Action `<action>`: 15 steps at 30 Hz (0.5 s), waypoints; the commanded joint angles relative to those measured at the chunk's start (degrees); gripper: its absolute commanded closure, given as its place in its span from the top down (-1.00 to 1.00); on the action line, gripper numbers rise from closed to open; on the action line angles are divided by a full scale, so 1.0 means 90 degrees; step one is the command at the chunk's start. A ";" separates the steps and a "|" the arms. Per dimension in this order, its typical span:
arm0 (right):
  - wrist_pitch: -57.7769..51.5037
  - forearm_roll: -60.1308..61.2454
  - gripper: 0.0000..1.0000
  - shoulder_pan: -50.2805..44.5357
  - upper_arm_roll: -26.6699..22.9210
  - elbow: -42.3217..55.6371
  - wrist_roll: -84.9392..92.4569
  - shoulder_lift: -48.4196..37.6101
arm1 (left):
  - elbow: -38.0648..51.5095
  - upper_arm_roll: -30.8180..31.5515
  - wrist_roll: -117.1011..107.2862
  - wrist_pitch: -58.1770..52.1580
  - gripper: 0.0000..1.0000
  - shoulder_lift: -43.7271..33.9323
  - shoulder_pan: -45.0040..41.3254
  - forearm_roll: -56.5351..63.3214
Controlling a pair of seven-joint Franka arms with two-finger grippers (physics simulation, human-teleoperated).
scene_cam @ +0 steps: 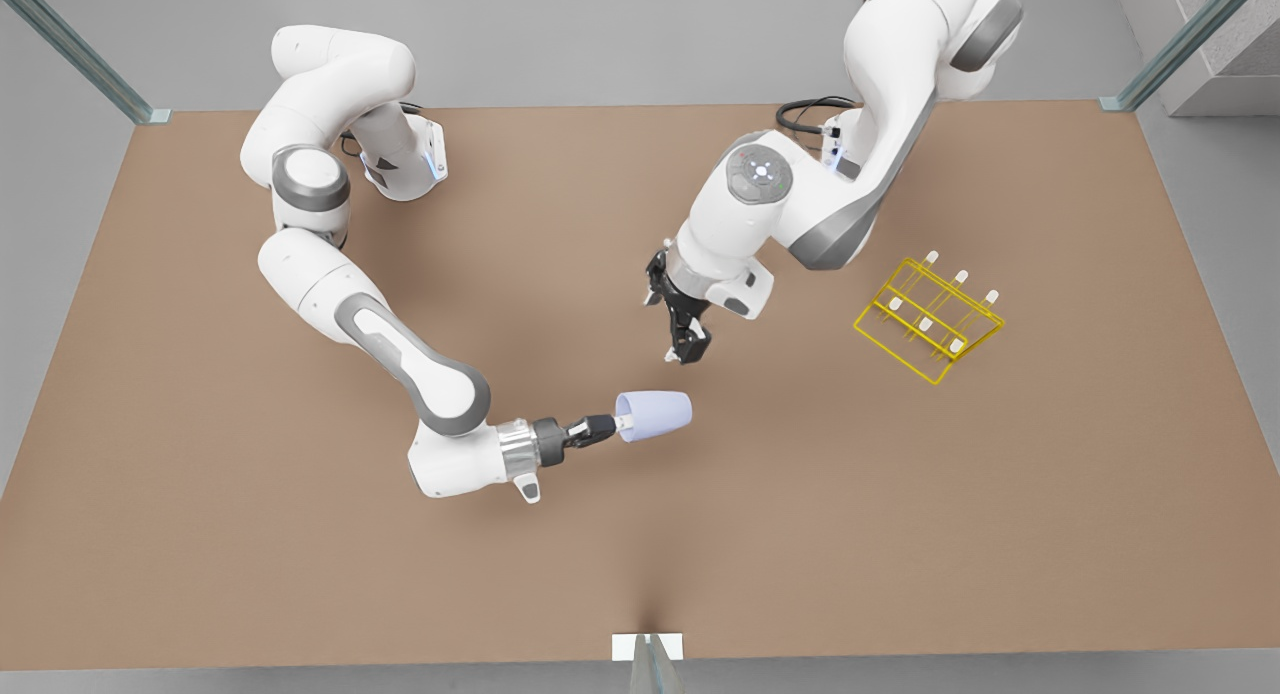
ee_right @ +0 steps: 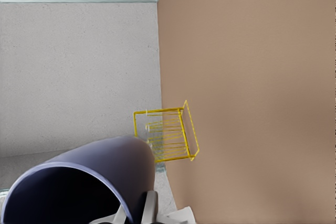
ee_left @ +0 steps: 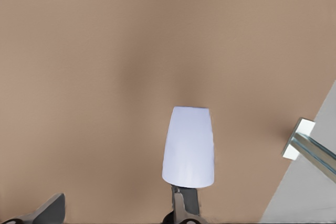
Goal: Place the cup on the cup holder
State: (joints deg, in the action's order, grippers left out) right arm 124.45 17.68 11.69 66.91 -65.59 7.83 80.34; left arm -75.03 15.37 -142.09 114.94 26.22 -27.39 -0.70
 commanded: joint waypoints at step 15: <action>-0.0010 -0.0002 -0.44 0.0069 0.0193 -0.0036 0.0048 0.0165 | 0.0417 -0.0614 -0.0120 0.0403 1.00 0.0768 -0.0258 0.0371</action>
State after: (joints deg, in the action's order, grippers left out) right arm 124.37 17.69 12.30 68.64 -65.92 8.27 81.84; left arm -71.31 9.68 -143.17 118.56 33.33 -29.70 2.62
